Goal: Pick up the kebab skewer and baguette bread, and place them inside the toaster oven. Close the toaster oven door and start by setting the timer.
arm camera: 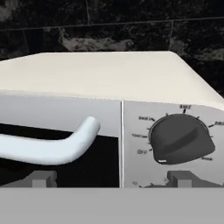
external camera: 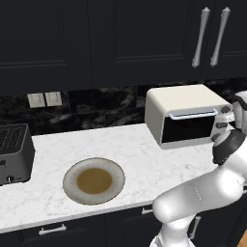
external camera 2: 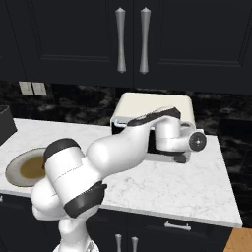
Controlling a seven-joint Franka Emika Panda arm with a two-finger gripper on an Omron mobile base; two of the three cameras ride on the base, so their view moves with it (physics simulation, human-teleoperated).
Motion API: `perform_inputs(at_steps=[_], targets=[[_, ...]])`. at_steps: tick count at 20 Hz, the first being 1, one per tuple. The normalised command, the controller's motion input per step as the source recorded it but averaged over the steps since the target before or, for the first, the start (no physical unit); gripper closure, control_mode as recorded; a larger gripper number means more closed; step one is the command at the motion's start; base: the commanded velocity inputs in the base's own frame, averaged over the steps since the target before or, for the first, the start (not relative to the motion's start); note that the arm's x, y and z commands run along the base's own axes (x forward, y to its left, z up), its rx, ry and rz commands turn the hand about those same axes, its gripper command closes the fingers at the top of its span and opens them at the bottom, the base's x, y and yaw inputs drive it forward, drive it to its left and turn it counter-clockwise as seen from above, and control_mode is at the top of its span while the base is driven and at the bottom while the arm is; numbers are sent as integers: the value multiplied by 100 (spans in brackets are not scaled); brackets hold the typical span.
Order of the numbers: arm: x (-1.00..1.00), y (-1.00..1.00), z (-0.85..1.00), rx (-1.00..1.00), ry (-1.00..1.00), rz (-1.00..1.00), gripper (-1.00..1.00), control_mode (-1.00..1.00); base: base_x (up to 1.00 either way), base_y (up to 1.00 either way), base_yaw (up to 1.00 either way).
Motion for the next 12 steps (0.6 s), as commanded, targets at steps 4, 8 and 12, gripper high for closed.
perform_inputs(at_steps=[4,8,12], targets=[[4,-12,0,4,-4,0,-100,-100,0,0,0],[-26,-12,0,0,-6,-4,-100,-100,0,0,0],[-41,-7,0,0,-11,-8,-100,-100,0,0,0]])
